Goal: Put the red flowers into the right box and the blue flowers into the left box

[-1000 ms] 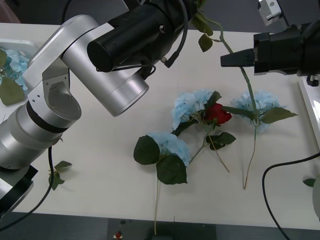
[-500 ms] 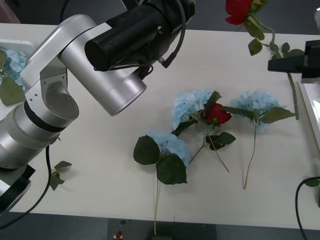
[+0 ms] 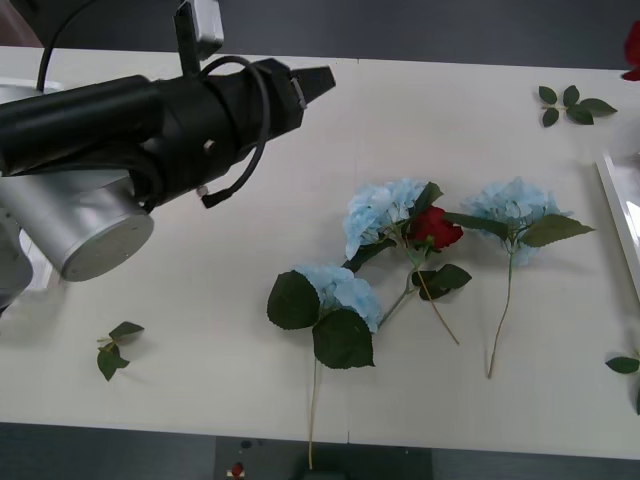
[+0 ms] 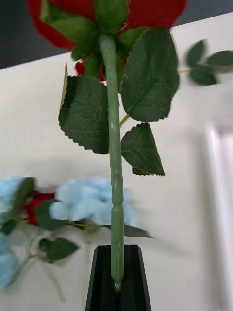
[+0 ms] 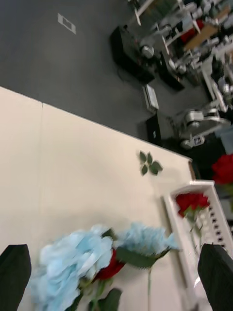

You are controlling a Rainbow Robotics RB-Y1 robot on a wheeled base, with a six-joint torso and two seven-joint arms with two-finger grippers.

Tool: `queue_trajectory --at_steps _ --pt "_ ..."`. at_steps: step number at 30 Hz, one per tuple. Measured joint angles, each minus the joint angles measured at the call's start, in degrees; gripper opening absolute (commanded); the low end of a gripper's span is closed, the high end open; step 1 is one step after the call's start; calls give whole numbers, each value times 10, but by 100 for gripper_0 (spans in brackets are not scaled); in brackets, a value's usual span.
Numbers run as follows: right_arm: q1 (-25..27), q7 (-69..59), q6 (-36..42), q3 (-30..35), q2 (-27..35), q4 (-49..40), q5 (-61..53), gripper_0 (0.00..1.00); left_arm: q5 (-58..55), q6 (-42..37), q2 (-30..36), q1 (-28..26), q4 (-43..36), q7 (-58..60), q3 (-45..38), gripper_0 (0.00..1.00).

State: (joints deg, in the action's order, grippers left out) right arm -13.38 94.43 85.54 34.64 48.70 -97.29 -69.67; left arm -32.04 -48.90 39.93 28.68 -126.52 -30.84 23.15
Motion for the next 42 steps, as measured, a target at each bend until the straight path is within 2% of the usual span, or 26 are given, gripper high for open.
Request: queue_trajectory --at_steps 7,12,15,18,21,24,31,36,38,39,40,41,42 --pt "0 0 -38 -1 59 79 83 0 -94 0 18 -99 -40 -93 -33 100" --pt "0 0 -80 -19 94 134 139 0 -130 0 30 -175 -61 -240 -43 100" --pt "0 0 -93 -26 101 156 161 0 -130 -2 36 -218 -71 -257 -43 100" --pt "0 0 -104 -26 101 173 176 0 -130 -46 36 -248 -86 -269 -43 100" --pt "0 0 -126 -28 101 198 181 0 -128 -116 36 -263 -108 -295 -43 100" --pt "0 0 -169 -44 101 232 187 0 -122 -150 36 -270 -119 -296 -42 100" --pt "0 0 -289 -120 101 333 204 0 -53 -162 36 -271 -118 -296 6 100" --pt "0 0 -337 -163 101 377 206 3 12 -162 35 -268 -95 -296 69 100" --pt "0 0 -348 -176 101 378 206 14 65 -162 31 -259 -79 -296 100 100" --pt "0 0 -348 -180 101 378 206 43 85 -162 27 -253 -70 -296 117 100" --pt "0 0 -348 -183 101 378 206 61 100 -162 22 -246 -58 -296 134 100" --pt "0 0 -348 -184 101 378 206 90 109 -162 16 -238 -47 -295 148 100" --pt "0 0 -348 -183 101 377 206 99 118 -162 10 -230 -37 -294 161 100"
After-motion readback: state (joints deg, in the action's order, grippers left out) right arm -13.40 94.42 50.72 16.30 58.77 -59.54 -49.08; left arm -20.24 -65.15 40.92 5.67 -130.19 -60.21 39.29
